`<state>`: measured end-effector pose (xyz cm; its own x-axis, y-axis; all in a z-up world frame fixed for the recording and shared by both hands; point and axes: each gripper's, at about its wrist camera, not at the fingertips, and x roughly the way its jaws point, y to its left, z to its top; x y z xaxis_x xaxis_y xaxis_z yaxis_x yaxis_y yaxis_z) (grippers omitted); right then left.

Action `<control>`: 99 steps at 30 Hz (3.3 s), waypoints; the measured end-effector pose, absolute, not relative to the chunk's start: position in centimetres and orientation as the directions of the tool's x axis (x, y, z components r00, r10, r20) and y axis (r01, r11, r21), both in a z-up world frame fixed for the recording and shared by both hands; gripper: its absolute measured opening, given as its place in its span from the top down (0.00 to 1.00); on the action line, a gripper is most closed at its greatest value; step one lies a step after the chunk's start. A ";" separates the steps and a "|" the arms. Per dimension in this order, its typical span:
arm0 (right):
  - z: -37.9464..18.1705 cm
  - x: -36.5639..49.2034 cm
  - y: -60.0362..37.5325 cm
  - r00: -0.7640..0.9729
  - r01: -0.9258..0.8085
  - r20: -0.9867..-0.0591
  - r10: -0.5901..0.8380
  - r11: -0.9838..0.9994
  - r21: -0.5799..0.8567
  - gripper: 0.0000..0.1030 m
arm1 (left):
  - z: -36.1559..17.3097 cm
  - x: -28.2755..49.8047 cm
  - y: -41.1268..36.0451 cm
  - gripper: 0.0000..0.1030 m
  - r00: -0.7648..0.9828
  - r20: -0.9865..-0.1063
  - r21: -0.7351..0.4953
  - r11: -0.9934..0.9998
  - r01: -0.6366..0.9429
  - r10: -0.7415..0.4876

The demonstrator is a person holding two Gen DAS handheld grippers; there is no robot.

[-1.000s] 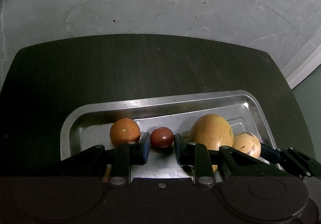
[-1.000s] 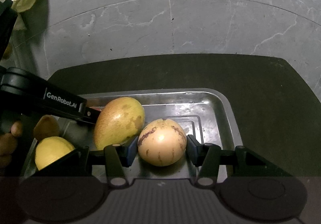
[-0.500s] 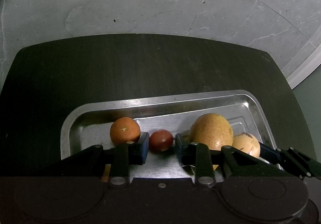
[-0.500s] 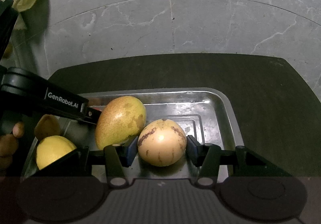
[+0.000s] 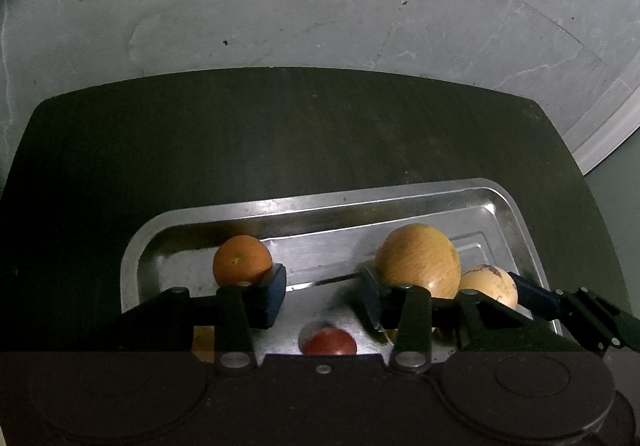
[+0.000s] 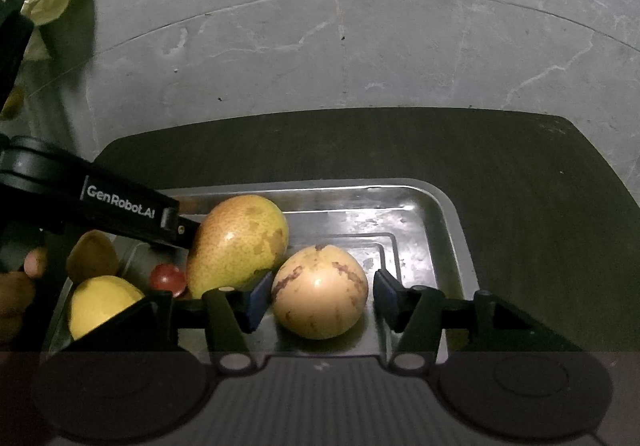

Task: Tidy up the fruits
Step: 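Lower both fruits into the tray and open both tools, then lift both open tools up and away from the tray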

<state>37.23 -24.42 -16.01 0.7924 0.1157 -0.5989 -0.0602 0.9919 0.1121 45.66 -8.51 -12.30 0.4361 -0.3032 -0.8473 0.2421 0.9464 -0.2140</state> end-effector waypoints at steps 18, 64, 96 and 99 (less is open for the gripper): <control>-14.8 36.9 -24.7 0.811 -0.033 -0.577 0.096 0.992 0.118 0.17 | -11.2 45.3 -7.9 0.15 0.483 -0.836 -0.188 0.963 0.195 -0.261; -11.9 32.2 -23.0 0.874 0.141 -0.484 -0.050 0.978 0.154 0.00 | -7.9 40.1 -3.5 0.01 0.633 -0.735 -0.102 0.962 0.255 -0.245; -11.0 26.5 -20.4 0.886 0.206 -0.442 -0.139 0.973 0.106 0.00 | -7.3 34.2 -1.2 0.01 0.693 -0.669 -0.099 0.956 0.277 -0.270; -10.9 25.8 -20.3 0.888 0.201 -0.437 -0.140 0.975 0.095 0.00 | -7.4 33.7 -1.3 0.01 0.687 -0.673 -0.101 0.954 0.281 -0.274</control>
